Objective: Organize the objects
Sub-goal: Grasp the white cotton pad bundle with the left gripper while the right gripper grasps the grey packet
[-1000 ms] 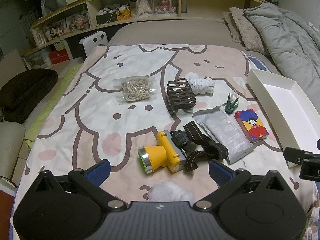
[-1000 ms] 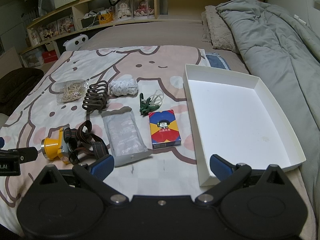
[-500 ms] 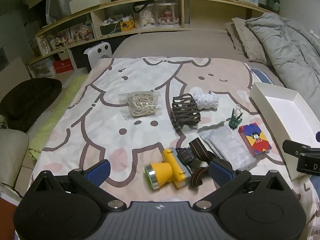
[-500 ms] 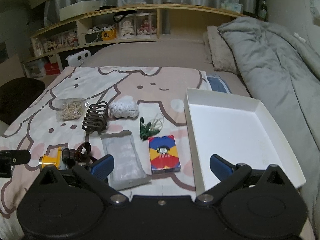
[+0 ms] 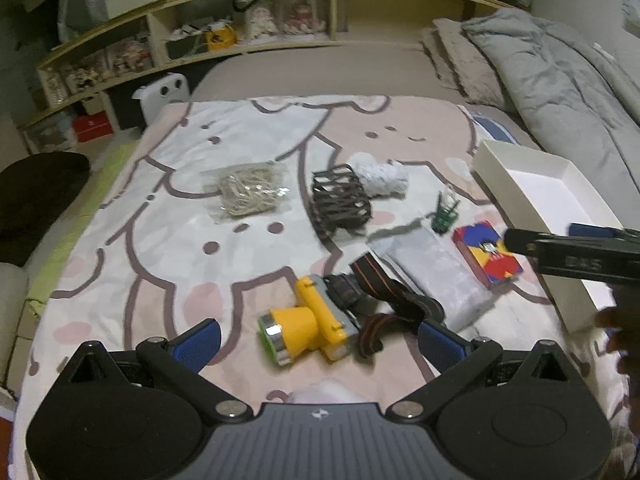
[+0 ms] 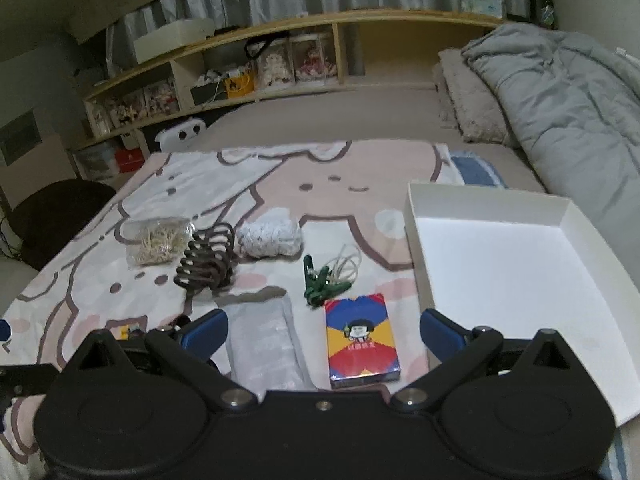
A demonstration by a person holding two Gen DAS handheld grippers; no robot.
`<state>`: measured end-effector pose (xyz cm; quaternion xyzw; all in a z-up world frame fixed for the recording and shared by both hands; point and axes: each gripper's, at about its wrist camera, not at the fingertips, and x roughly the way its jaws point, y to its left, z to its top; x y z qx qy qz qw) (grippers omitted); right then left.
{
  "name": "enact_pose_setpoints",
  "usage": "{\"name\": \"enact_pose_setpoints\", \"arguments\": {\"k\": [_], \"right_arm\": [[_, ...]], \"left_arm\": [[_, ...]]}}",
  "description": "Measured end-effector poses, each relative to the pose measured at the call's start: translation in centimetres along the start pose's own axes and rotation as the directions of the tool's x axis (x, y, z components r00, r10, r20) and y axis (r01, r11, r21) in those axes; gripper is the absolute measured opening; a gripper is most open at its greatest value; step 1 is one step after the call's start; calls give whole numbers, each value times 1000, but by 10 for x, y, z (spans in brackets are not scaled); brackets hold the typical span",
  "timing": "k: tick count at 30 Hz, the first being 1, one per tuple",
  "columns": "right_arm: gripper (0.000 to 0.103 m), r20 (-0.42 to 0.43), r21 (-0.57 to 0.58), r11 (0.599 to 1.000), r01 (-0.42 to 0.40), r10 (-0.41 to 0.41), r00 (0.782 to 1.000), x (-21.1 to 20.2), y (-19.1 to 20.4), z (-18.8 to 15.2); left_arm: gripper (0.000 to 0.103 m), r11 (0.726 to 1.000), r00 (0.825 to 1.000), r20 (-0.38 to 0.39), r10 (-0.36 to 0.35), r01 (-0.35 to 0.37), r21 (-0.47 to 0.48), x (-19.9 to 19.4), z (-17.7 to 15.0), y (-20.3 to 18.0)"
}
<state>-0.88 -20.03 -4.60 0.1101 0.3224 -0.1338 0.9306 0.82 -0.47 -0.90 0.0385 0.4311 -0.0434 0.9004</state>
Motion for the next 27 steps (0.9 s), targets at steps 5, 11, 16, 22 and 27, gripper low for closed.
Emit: {"name": "enact_pose_setpoints", "arguments": {"k": [5, 11, 16, 22, 27], "right_arm": [[103, -72, -46, 999, -3, 0, 997, 23, 2, -10], [85, -150, -82, 996, -28, 15, 989, 41, 0, -19], [78, -208, -21, 996, -84, 78, 975, 52, 0, -21], [78, -234, -110, 985, -133, 104, 967, 66, 17, -31], [80, -234, -226, 965, -133, 78, 969, 72, 32, -39]], "left_arm": [[103, 998, 997, -49, -60, 60, 11, 11, -3, -1], [103, 993, 989, -95, -117, 118, 7, 27, 2, 5], [102, 990, 981, -141, -130, 137, 40, 39, -1, 1], [96, 990, 970, -222, -101, 120, 73, 56, -12, -1], [94, 988, 962, -267, -63, 98, 121, 66, -19, -7]]}}
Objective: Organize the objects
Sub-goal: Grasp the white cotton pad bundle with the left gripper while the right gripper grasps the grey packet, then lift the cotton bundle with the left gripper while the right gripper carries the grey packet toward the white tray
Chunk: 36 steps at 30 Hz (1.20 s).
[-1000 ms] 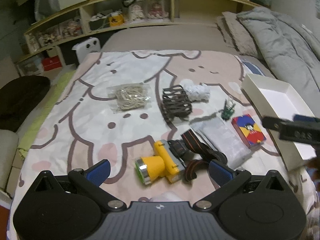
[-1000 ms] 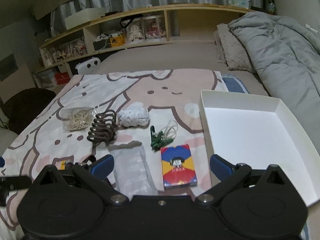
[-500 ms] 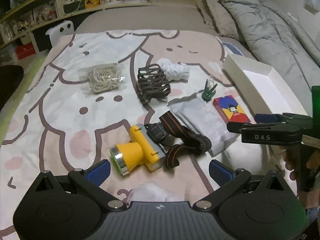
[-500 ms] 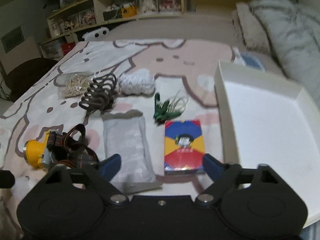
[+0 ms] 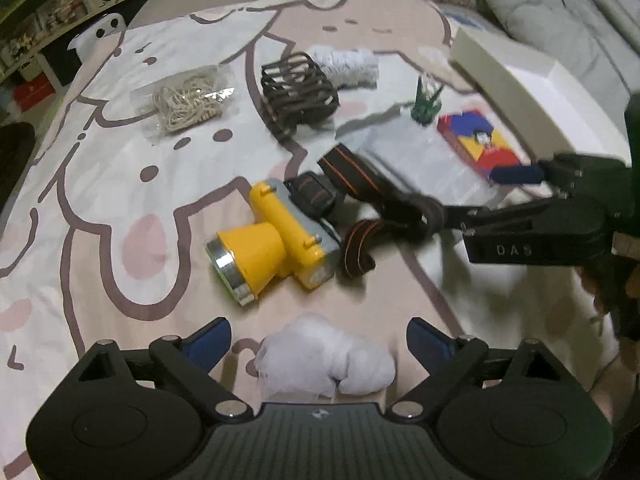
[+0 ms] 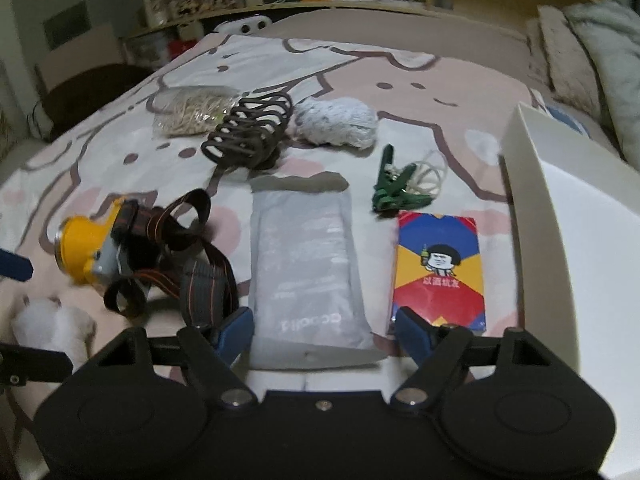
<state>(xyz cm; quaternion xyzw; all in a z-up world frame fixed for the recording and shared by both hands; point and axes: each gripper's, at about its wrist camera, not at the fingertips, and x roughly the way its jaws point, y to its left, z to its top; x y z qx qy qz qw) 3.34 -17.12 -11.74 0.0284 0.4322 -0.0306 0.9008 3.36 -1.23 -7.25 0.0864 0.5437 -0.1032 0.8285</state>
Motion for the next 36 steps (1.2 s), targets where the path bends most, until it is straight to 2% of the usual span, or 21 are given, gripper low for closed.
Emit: {"name": "enact_pose_setpoints", "arguments": {"k": [4, 8, 9, 11, 13, 15, 17, 20, 23, 24, 26, 29, 31, 36], "right_arm": [[78, -13, -23, 1000, 7, -7, 1000, 1, 2, -2], [70, -56, -21, 1000, 16, -17, 998, 3, 1, -4], [66, -58, -10, 1000, 10, -11, 998, 1, 0, -4], [50, -57, 1, 1000, 7, -7, 998, -3, -2, -2], [40, -69, 25, 1000, 16, -14, 998, -8, -6, 0], [34, -92, 64, 998, 3, 3, 996, -14, -12, -2], [30, -126, 79, 997, 1, 9, 992, -18, -14, -7], [30, -169, 80, 997, 3, 10, 986, -27, -14, -15], [32, -147, 118, 993, 1, 17, 989, -39, -16, -16], [35, -125, 137, 991, -1, 19, 992, -43, -18, -14], [52, -80, 190, 982, 2, 13, 997, -49, -23, -11], [61, -53, 257, 966, 21, -8, 999, -45, -29, -5], [67, -59, 289, 957, 31, -15, 998, -36, -29, -3], [68, -110, 284, 957, 51, -21, 994, -12, -18, -2]], "left_arm": [[94, 997, 998, -45, 39, -36, 69, 10, -5, -9], [92, 997, 995, -85, 47, -42, 63, 19, -6, -7], [88, 998, 995, -92, 35, -30, 53, 21, -6, -5], [82, 999, 995, -104, 8, -5, 37, 22, -6, -4], [77, 999, 994, -109, -3, 7, 35, 23, -6, -5], [70, 999, 993, -115, -22, 25, 31, 24, -6, -6], [67, 999, 993, -117, -31, 35, 33, 25, -4, -8], [63, 998, 993, -108, -51, 55, 35, 23, -4, -10], [63, 996, 993, -82, -86, 88, 23, 18, -4, -10], [63, 994, 992, -68, -106, 107, 11, 17, -3, -9], [62, 991, 991, -41, -130, 129, -23, 14, -1, -8], [62, 989, 991, -6, -135, 134, -64, 13, 4, -7], [62, 990, 993, 10, -116, 116, -76, 16, 7, -9], [64, 993, 994, 4, -106, 106, -52, 22, 6, -16]]}}
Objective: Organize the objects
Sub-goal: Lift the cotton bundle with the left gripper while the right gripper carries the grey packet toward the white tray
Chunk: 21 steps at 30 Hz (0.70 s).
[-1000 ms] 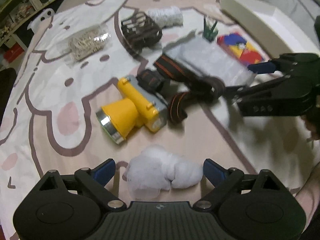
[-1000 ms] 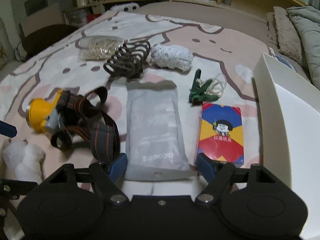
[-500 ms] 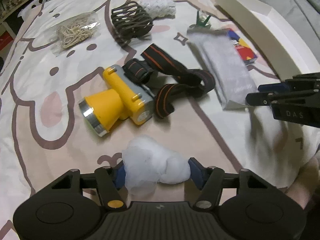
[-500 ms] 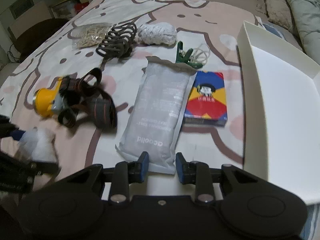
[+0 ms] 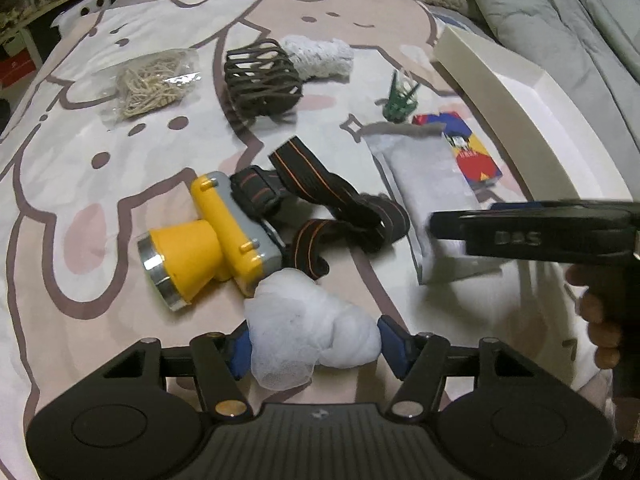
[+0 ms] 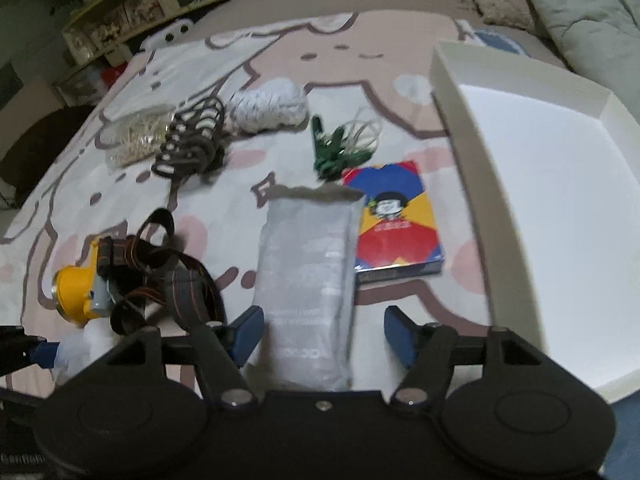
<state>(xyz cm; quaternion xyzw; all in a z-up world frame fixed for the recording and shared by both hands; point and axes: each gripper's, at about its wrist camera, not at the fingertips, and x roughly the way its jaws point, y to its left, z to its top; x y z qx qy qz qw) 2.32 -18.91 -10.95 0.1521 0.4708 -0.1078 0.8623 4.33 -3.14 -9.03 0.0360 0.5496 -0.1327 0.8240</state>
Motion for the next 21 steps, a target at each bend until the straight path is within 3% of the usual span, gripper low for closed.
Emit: {"name": "enact_pose_setpoints", "arguments": {"k": [6, 14, 17, 21], "right_arm": [[76, -20, -92, 996, 21, -22, 1000, 15, 22, -7], [60, -62, -174, 984, 36, -48, 997, 2, 15, -14], [60, -92, -214, 977, 24, -44, 995, -9, 13, -24], [61, -150, -234, 972, -4, -33, 988, -22, 10, -36]], "left_arm": [[74, 997, 1000, -16, -14, 15, 79, -1, -3, -6], [76, 986, 993, -59, -99, 106, 126, -7, -9, -10], [76, 985, 995, -38, -87, 92, 143, -12, -11, -12], [77, 989, 1000, 18, -17, 14, 147, -17, -9, -9]]}}
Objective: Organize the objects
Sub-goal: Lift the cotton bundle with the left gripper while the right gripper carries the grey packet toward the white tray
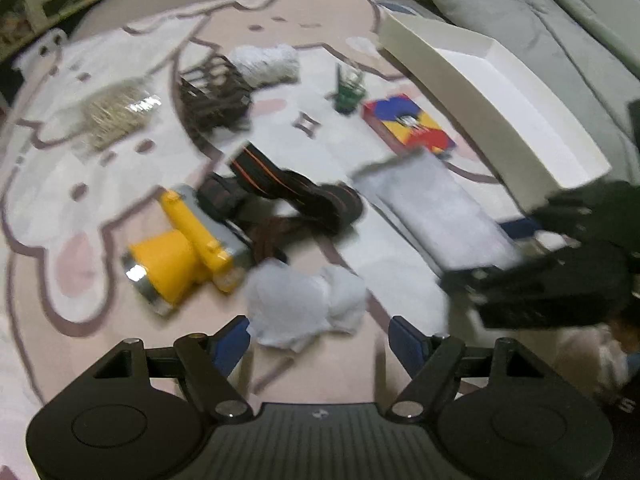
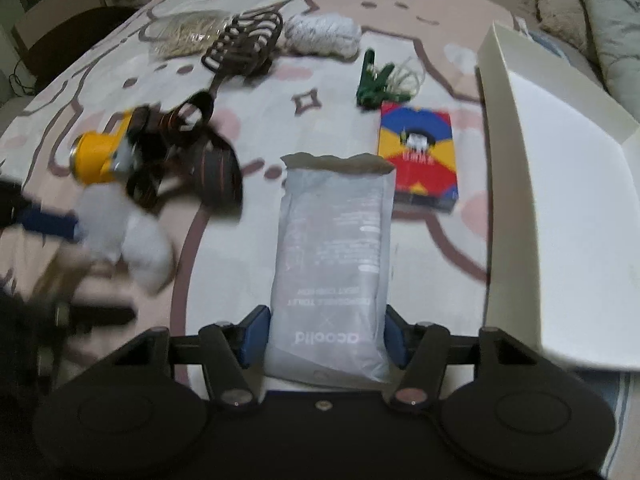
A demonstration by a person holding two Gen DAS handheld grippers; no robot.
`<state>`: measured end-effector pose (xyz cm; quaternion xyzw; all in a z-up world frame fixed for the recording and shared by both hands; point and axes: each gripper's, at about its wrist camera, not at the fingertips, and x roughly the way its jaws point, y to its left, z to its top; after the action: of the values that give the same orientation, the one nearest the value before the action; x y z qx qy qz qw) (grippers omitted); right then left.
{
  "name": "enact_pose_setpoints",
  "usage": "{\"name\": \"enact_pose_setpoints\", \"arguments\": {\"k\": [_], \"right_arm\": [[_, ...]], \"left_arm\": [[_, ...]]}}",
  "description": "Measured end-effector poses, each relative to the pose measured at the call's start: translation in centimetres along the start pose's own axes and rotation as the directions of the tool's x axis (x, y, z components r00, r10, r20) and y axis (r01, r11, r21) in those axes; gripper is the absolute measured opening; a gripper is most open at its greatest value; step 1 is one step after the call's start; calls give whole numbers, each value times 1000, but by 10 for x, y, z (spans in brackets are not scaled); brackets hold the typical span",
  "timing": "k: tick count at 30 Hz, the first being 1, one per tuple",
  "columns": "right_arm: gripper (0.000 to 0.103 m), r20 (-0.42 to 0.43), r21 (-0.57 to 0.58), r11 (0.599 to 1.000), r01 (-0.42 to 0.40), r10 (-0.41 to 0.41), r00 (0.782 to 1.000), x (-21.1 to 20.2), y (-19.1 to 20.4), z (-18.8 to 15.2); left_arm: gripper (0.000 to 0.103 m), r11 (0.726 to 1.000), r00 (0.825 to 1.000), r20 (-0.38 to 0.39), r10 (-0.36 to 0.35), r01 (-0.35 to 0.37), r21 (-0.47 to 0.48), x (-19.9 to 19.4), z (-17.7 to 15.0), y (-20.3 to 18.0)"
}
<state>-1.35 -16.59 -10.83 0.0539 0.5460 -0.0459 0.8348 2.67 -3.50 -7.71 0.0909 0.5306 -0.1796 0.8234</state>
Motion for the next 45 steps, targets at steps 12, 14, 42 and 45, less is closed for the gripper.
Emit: {"name": "enact_pose_setpoints", "arguments": {"k": [12, 14, 42, 45], "right_arm": [[77, -22, 105, 994, 10, -8, 1000, 14, -7, 10], [77, -25, 93, 995, 17, -15, 1000, 16, -5, 11], [56, 290, 102, 990, 99, -125, 949, -79, -14, 30], [56, 315, 121, 988, 95, -129, 940, -93, -19, 35]], "left_arm": [[77, 999, 999, 5, 42, -42, 1, 20, 8, -5], [77, 999, 999, -6, 44, -44, -21, 24, 7, -4], [68, 996, 951, 298, -87, 75, 50, -56, 37, -1], [68, 996, 944, 319, -84, 68, 60, -66, 43, -6]]}}
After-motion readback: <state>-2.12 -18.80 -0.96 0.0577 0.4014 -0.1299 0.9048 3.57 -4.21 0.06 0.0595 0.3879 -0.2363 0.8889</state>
